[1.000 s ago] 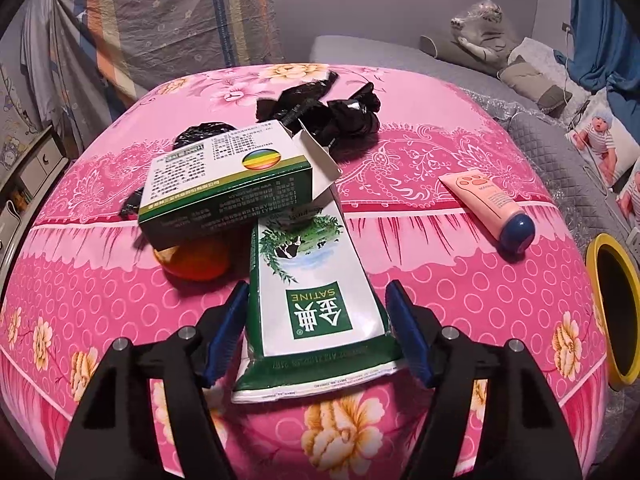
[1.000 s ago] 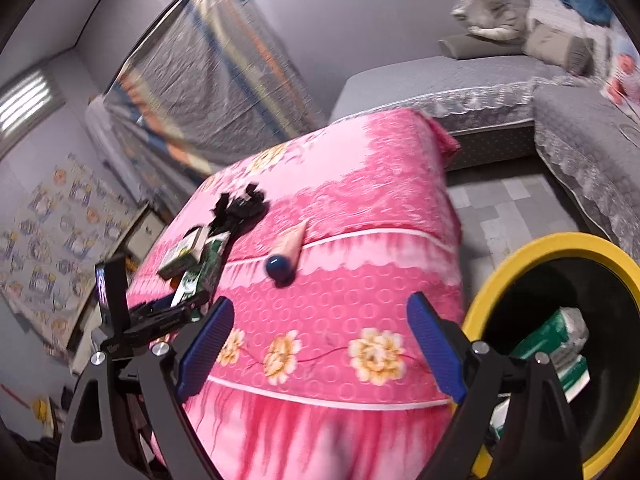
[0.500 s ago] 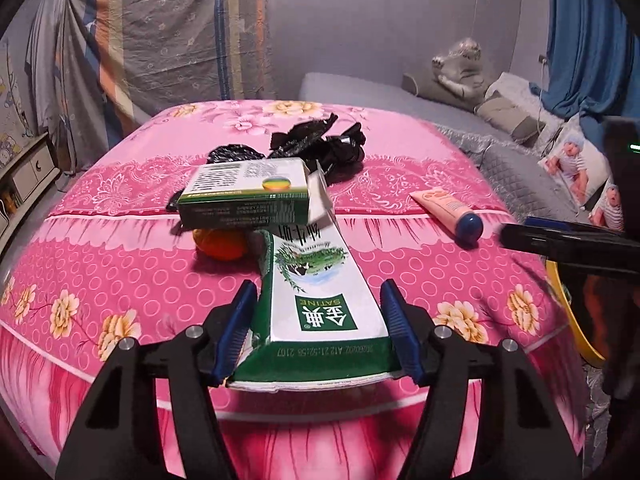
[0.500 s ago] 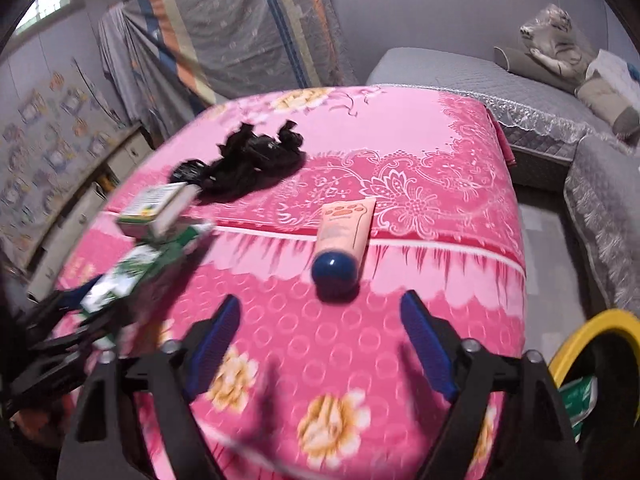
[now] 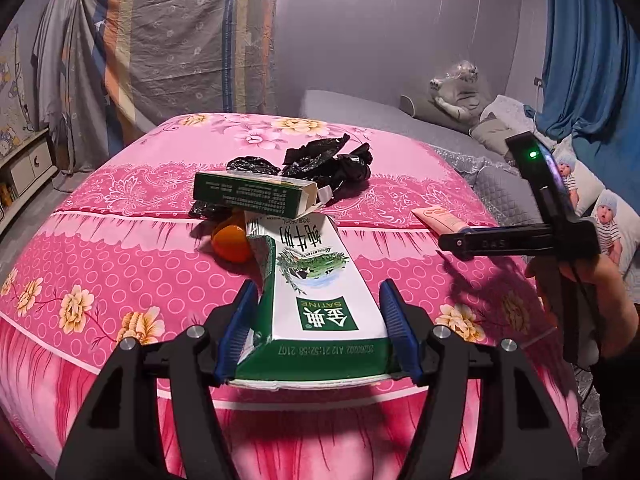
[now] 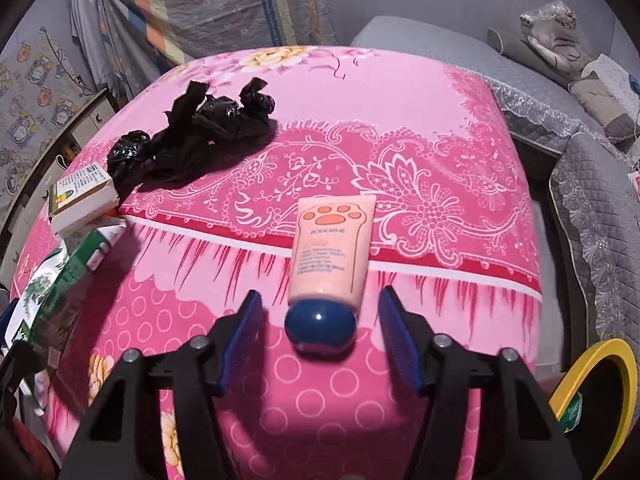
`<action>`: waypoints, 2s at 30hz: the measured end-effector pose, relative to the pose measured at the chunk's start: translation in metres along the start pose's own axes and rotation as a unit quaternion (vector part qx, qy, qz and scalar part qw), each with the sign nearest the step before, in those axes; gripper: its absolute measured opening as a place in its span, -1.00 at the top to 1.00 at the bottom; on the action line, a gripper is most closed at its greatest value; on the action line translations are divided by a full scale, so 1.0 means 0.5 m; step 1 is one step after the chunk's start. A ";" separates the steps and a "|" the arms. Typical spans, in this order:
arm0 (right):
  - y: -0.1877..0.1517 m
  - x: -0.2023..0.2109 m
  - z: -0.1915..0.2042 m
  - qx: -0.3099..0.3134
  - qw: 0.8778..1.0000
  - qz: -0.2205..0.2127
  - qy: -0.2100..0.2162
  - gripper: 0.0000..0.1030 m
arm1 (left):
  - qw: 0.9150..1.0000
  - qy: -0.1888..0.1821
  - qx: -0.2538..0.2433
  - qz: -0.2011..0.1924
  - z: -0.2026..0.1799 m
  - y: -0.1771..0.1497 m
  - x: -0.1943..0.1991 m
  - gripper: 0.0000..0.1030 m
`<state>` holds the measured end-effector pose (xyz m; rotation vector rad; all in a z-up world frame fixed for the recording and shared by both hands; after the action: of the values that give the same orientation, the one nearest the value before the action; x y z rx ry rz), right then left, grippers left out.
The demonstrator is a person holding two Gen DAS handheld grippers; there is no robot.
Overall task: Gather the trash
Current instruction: 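Grasp the green-white milk carton with the left tool while the right tool grasps the pink tube, then carry the milk carton and pink tube over the bin and open both tools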
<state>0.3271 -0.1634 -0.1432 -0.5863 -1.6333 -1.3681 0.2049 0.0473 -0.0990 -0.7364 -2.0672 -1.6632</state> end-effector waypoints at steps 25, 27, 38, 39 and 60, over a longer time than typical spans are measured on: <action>-0.067 0.235 0.029 -0.020 0.989 -0.059 0.137 0.33 | 0.996 0.018 -0.033 -0.079 -0.041 0.049 0.113 -0.15; -0.077 0.261 0.026 -0.022 0.987 -0.071 0.140 0.33 | 0.995 0.014 -0.044 -0.086 -0.060 0.054 0.120 -0.15; -0.121 0.385 -0.090 -0.069 0.982 -0.137 0.109 0.33 | 0.989 -0.039 -0.096 -0.109 -0.209 0.095 0.134 -0.15; -0.125 0.397 -0.106 -0.075 0.981 -0.144 0.102 0.33 | 0.988 -0.047 -0.100 -0.112 -0.226 0.099 0.135 -0.15; -0.293 0.506 -0.398 -0.215 0.955 -0.205 -0.017 0.32 | 0.958 -0.178 -0.205 -0.097 -0.591 0.067 0.102 -0.15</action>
<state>0.1519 -0.4380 -0.0057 -0.5342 -1.5419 -2.0620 0.1775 -0.2271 0.0233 -1.0593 -2.0987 -2.2534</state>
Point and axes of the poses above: each gripper's, at about its wrist camera, not at the fingertips, and x roughly against the way its jaws point, z to its left, y to its top, the point moved 9 cm from there along -x, roughly the way its jaws point, and after that the axes turned 6 degrees about x, right-handed, at the moved point
